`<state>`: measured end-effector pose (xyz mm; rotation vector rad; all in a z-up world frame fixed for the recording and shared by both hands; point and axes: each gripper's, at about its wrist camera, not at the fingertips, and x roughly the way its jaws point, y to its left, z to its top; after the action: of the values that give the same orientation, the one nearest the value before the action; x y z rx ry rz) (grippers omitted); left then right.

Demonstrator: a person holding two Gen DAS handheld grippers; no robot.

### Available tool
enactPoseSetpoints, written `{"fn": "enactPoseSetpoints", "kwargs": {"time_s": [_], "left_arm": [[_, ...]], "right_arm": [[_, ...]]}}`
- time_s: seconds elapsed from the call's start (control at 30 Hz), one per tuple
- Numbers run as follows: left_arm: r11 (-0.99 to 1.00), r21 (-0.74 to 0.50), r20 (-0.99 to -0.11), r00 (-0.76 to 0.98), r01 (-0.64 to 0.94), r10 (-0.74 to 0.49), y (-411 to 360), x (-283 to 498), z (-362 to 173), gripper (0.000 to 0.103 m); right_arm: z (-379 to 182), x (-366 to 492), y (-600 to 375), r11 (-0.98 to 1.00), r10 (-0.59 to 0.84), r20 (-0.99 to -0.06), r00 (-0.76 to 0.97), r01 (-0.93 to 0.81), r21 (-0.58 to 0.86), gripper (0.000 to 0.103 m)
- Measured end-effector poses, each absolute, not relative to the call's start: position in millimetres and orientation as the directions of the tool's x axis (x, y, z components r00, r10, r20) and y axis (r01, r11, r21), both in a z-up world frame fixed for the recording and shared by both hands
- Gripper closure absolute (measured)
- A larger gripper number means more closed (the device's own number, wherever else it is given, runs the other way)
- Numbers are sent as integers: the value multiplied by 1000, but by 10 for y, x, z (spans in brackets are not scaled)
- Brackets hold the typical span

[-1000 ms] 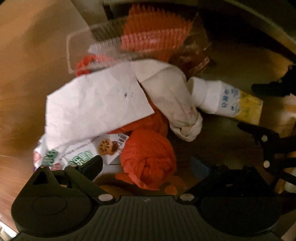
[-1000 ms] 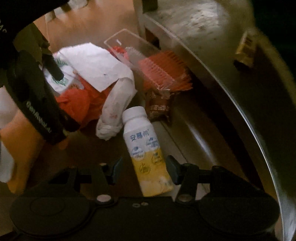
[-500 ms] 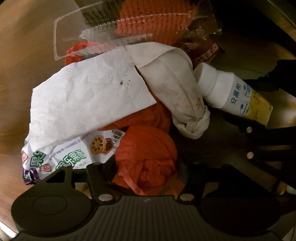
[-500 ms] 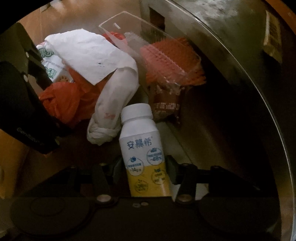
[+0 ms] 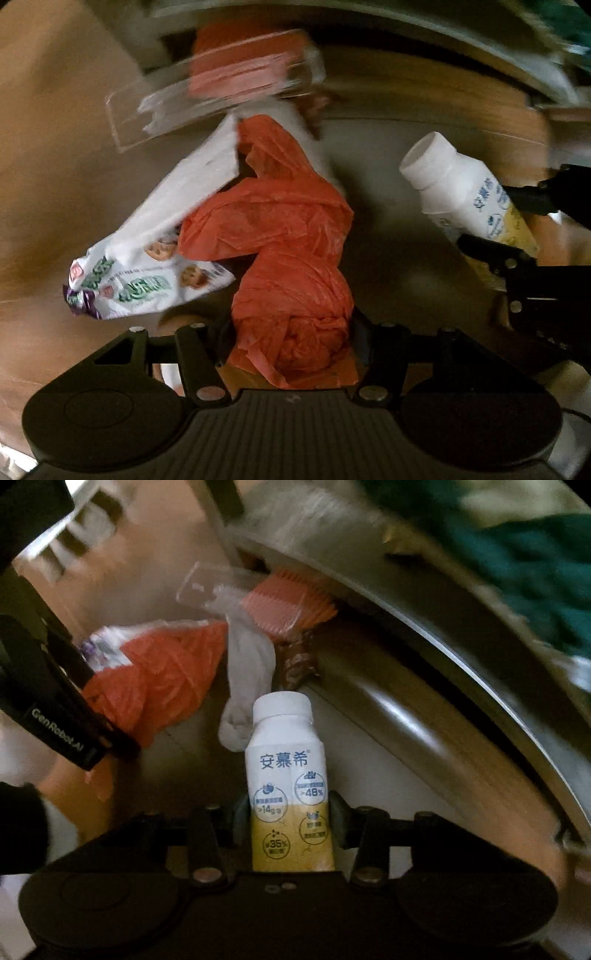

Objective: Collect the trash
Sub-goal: 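Lift red bag and yogurt bottle and carry them over the teal bin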

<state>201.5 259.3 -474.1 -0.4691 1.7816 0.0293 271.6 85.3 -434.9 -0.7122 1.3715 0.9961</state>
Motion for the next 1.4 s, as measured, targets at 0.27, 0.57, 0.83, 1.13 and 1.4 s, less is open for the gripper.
{"fn": "enactPoseSetpoints", "kwargs": {"time_s": [0.27, 0.57, 0.83, 1.13, 1.4], "left_arm": [[917, -311, -935, -93, -249, -343, 2313, 1984, -3733, 43], [930, -317, -944, 155, -187, -291, 1933, 1915, -2382, 43], [955, -266, -885, 425, -132, -188, 1436, 1675, -1183, 43], [976, -210, -766, 630, -52, -131, 784, 1499, -120, 43], [984, -178, -664, 734, 28, -141, 133, 1459, 609, 43]], "right_arm": [[-3300, 2683, 455, 556, 259, -966, -25, -814, 170, 60], [-1991, 2457, -102, 632, 420, -895, 148, -756, 171, 60], [-942, 2129, -676, 692, 521, -772, 363, -710, 133, 60], [-37, 1856, -1443, 745, 576, -589, 567, -661, 93, 60], [558, 1750, -2044, 783, 577, -439, 688, -620, 58, 60]]}}
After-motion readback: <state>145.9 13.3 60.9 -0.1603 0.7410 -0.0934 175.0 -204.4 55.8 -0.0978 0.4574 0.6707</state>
